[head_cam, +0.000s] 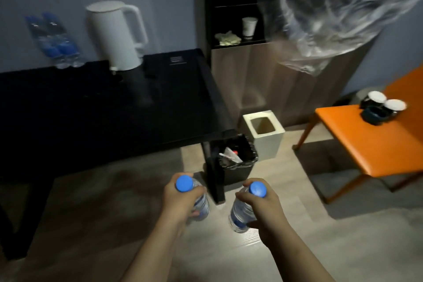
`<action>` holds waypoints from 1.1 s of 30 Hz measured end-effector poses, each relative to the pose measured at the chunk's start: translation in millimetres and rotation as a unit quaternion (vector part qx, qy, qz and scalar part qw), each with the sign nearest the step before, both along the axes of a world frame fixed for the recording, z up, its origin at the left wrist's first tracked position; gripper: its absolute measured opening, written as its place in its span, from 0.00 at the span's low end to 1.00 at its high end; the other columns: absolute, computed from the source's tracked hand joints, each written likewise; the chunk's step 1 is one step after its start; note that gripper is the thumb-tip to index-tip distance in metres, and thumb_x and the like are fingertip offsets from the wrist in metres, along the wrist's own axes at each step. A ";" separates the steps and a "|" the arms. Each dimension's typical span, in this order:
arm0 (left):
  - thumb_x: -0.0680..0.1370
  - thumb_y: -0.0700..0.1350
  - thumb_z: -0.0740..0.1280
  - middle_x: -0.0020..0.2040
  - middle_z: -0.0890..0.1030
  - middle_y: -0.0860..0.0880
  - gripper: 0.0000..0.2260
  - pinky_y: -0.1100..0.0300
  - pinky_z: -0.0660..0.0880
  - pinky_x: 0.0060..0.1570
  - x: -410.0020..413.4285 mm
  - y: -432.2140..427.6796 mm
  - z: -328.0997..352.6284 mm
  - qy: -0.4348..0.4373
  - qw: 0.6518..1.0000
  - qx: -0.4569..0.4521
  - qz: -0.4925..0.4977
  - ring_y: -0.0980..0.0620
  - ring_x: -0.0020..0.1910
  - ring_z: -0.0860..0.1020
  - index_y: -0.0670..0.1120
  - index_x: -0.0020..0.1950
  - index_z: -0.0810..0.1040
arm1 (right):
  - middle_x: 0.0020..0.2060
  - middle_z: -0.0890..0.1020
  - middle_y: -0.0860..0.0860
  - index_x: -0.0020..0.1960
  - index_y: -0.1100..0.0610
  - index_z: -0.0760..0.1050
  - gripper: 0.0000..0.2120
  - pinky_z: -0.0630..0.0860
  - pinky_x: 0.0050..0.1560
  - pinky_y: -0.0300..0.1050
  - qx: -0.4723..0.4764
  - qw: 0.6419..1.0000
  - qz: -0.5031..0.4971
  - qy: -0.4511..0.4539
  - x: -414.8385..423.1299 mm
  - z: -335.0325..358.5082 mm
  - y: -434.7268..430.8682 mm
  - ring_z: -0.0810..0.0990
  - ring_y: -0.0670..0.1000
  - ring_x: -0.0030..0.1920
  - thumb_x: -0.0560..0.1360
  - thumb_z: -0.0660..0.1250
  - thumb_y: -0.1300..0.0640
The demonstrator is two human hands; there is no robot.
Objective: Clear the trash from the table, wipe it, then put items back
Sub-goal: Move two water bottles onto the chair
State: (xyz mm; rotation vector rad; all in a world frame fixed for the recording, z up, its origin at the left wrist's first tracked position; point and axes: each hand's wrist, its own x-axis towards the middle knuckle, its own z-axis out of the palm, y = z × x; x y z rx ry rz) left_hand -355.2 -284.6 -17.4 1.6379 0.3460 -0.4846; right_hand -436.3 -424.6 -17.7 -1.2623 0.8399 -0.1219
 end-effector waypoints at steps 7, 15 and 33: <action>0.69 0.34 0.74 0.51 0.77 0.42 0.18 0.49 0.81 0.38 18.3 -166.4 -7.6 0.016 0.997 0.026 -0.067 0.44 0.49 0.77 0.47 0.55 0.76 | 0.41 0.76 0.54 0.43 0.54 0.74 0.11 0.72 0.45 0.50 -0.030 0.996 -0.079 0.029 -9.9 -9.4 -162.6 0.74 0.54 0.40 0.70 0.69 0.68; 0.70 0.35 0.72 0.53 0.76 0.42 0.16 0.64 0.72 0.23 78.8 -319.6 -16.1 0.006 0.986 0.037 -0.165 0.43 0.52 0.76 0.47 0.55 0.75 | 0.41 0.77 0.55 0.44 0.56 0.74 0.09 0.73 0.45 0.51 -0.002 0.983 -0.175 0.053 33.5 -28.9 -294.4 0.74 0.54 0.40 0.69 0.70 0.68; 0.71 0.35 0.71 0.42 0.73 0.51 0.12 0.66 0.68 0.31 171.5 -621.7 -10.9 -0.035 0.935 0.072 -0.345 0.56 0.39 0.72 0.47 0.49 0.72 | 0.36 0.77 0.56 0.45 0.56 0.74 0.10 0.76 0.35 0.44 0.017 0.957 -0.287 0.046 108.0 -45.9 -552.6 0.76 0.55 0.36 0.70 0.70 0.68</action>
